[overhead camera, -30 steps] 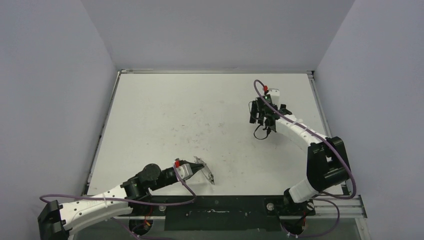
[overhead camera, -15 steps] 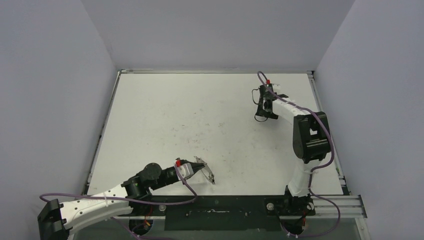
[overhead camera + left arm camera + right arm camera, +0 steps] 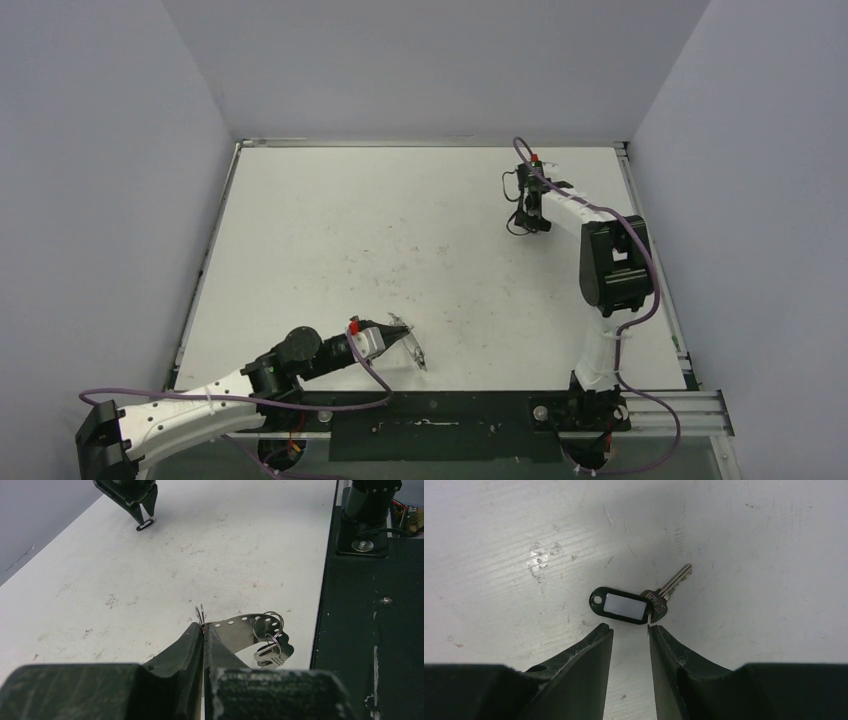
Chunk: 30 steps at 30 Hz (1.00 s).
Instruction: Put the keys on the keyring
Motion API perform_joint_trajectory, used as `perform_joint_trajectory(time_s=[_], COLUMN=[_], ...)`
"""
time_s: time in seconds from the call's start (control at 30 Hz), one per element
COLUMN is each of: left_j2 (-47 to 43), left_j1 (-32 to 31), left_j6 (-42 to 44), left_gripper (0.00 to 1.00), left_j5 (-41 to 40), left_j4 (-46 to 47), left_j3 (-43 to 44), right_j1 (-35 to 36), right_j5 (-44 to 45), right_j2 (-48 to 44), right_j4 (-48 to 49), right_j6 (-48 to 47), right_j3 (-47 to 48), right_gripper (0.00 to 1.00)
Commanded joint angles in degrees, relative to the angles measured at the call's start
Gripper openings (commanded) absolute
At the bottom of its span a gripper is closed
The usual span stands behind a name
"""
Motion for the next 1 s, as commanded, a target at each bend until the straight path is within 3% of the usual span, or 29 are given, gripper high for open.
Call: perform_joint_trajectory(time_s=[0.0,0.13,0.33,0.47,0.67,0.97], left_j2=[-0.08,0.01,-0.06,0.01,-0.05,-0.43], left_j1=[-0.01,-0.01,-0.01,-0.01,-0.01,-0.01], left_j6=[0.09,0.09,0.3,0.4,0.4,0.43], left_gripper=[0.0,0.0,0.0,0.0,0.0,0.0], left_j5=[0.96,0.95,0.68,0.78,1.05,0.96], left_j4=[1.75,2.03,2.01,1.95,0.94,-0.93], left_j3=[2.19,1.91,2.03,2.07,2.53,3.21], right_j1=[-0.62,-0.89,-1.28,-1.57,-1.69,-1.22], right_j5=[1.88,3.27,3.58,3.54,3.43,1.1], right_j2=[1.89,3.24,3.54,3.71,3.33,-3.24], right_j4=[-0.79,-1.63,-1.09,-0.75,-0.88,-2.07], right_j6=[-0.04,0.05,-0.04,-0.11,-0.36,-1.6], right_j3=[2.32,3.29,3.01,3.09,3.21,0.43], right_gripper=[0.35,0.35,0.23,0.23,0.0,0.0])
